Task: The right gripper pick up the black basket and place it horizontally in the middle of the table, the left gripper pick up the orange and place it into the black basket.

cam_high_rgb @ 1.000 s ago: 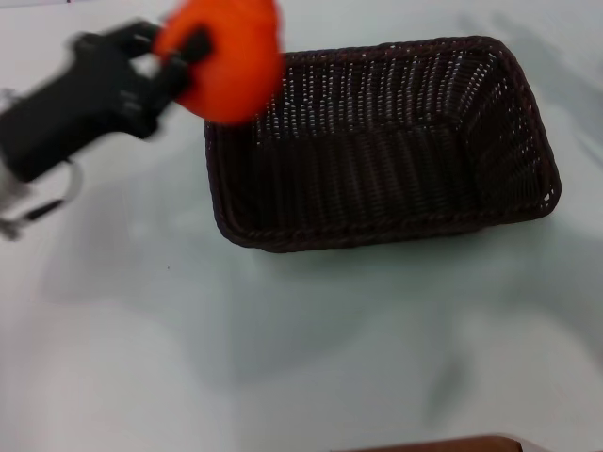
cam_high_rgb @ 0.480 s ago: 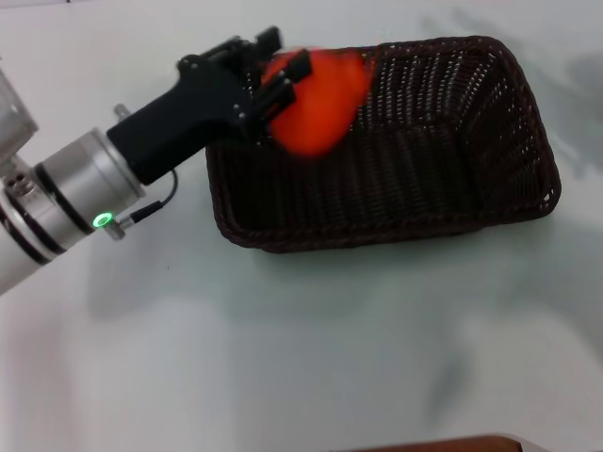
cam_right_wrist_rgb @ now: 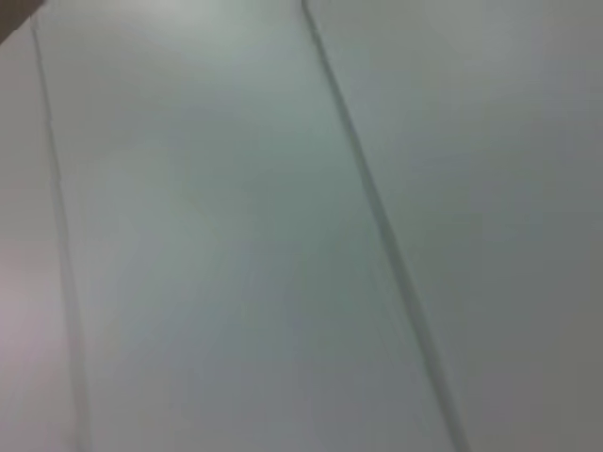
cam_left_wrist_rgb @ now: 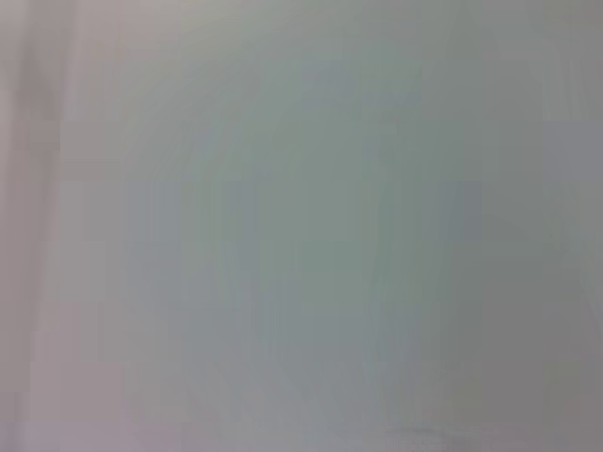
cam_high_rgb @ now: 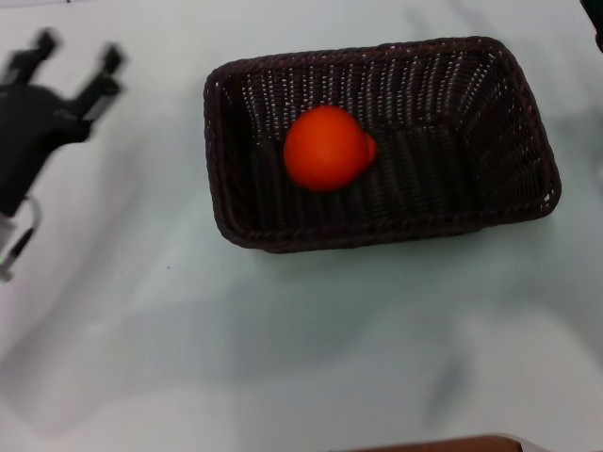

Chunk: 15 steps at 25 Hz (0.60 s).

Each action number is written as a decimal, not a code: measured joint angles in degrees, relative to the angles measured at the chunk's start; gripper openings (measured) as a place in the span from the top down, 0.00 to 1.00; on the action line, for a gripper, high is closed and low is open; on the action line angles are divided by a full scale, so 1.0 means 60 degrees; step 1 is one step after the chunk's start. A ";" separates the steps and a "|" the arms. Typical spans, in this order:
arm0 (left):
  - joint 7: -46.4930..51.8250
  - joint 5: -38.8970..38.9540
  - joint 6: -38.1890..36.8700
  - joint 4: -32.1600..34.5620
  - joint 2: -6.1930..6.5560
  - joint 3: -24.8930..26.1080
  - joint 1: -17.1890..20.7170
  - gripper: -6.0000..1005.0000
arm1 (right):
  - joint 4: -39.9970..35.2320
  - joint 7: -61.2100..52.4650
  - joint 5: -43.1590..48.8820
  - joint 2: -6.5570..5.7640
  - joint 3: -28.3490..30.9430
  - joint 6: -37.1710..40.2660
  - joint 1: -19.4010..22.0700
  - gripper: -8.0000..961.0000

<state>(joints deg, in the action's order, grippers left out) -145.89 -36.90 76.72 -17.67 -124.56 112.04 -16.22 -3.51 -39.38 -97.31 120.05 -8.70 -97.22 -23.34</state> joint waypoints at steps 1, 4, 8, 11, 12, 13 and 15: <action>0.0000 0.0000 0.0000 0.0000 0.0000 0.0000 0.0000 0.25 | 0.0819 0.1240 -0.0246 0.0018 0.0457 0.0010 0.0095 0.28; -0.0106 0.0716 0.0080 0.0652 0.0017 0.1253 0.0218 0.19 | 0.1428 0.2207 -0.0314 0.0039 0.1027 -0.0016 0.0255 0.28; -0.0544 0.0954 0.0152 0.1016 0.0023 0.2205 0.0350 0.15 | 0.2078 0.3411 -0.0324 0.0055 0.2269 -0.0052 0.0613 0.28; -0.0873 0.0996 0.0316 0.1084 0.0023 0.2385 0.0501 0.14 | 0.2072 0.3618 -0.0330 0.0048 0.3121 0.0207 0.0706 0.28; -0.1004 0.1024 0.0384 0.1132 0.0015 0.2404 0.0527 0.14 | 0.2012 0.3660 -0.0332 0.0032 0.3323 0.0341 0.0693 0.28; -0.1085 0.1051 0.0455 0.1187 0.0010 0.2428 0.0544 0.14 | 0.1928 0.3676 -0.0326 0.0008 0.3445 0.0500 0.0668 0.28; -0.1284 0.1075 0.0760 0.1394 -0.0009 0.2476 0.0554 0.14 | 0.1744 0.3673 -0.0304 -0.0032 0.3579 0.0682 0.0620 0.28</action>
<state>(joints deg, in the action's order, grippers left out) -153.60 -30.45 81.29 -9.31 -124.61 126.90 -12.90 6.95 -17.33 -99.13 119.86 12.78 -93.13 -19.62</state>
